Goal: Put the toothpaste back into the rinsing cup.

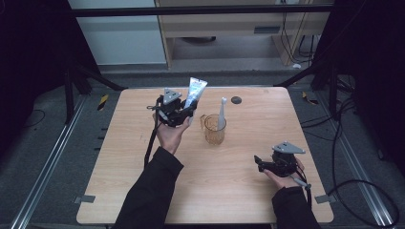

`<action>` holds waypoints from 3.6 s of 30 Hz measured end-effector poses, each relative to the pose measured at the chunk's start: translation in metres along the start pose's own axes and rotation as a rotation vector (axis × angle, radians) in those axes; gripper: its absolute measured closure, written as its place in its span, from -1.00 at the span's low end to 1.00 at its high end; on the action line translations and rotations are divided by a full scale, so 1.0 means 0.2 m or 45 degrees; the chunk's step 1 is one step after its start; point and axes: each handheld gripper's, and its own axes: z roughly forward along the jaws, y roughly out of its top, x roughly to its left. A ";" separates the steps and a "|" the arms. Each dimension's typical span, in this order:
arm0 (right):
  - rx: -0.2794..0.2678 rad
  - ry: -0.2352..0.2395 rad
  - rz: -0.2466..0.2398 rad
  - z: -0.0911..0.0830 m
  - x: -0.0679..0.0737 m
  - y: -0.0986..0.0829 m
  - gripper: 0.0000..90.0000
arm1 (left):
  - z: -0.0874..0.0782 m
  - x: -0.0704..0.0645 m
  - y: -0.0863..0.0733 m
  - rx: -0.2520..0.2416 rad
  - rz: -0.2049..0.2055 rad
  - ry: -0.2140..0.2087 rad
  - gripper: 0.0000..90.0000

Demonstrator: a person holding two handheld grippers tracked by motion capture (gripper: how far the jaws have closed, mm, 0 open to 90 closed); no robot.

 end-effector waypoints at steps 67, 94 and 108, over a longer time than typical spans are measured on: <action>-0.006 -0.003 -0.003 0.01 -0.02 -0.02 -0.66 | 0.47 -0.17 -0.21 0.009 0.001 -0.089 0.48; -0.002 -0.004 -0.003 0.01 -0.02 -0.02 -0.66 | 0.44 -0.14 -0.22 0.098 0.026 -0.145 0.33; 0.002 -0.006 -0.016 0.01 -0.01 -0.02 -0.66 | 0.34 -0.14 -0.25 0.121 0.104 -0.147 0.37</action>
